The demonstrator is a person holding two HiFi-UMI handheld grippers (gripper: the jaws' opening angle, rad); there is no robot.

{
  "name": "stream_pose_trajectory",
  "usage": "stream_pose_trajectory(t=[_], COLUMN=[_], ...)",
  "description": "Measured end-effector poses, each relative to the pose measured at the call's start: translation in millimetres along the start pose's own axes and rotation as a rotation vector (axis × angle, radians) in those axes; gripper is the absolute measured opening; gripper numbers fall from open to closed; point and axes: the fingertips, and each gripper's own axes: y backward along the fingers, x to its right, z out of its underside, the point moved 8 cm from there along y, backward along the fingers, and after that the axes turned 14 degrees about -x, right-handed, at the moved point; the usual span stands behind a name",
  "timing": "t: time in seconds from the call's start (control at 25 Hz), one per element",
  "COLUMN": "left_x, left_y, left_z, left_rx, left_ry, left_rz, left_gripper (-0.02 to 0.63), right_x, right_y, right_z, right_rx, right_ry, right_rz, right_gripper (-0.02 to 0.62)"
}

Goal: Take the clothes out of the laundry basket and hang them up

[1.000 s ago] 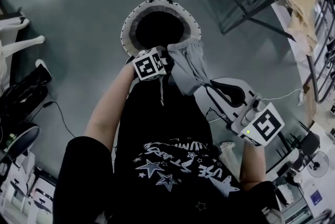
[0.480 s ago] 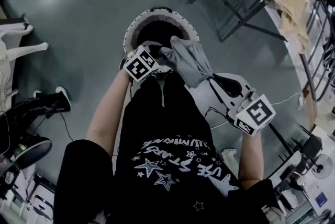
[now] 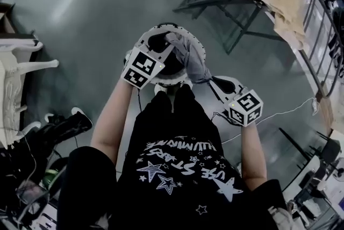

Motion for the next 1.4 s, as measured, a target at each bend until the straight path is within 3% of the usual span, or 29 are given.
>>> stream_pose_trajectory(t=[0.32,0.48,0.68,0.96,1.12,1.4], left_x=[0,3,9,18,18,23], left_y=[47,67,93,107,114,114], left_z=[-59,-82,-93,-80,-68,-64], left_rx=[0.201,0.265,0.324,0.291,0.269,0.204], left_ry=[-0.108,-0.172,-0.213,-0.318,-0.333,-0.360], left_rz=[0.024,0.039,0.085,0.120,0.154,0.135], left_gripper=[0.121,0.118,0.115,0.069,0.049,0.040], right_x=[-5,-5,-15,-15,-15,-15], right_y=[-20,-24,-23,-15,-18,-29], right_z=[18,21,16,-10,-28,-49], right_rx=[0.052,0.068,0.076,0.113,0.119,0.147], right_ry=[-0.122,-0.192,-0.195,-0.147,-0.110,-0.079], right_rz=[0.051,0.082,0.094,0.139,0.151,0.111], right_gripper=[0.031,0.040,0.078,0.087,0.087,0.084])
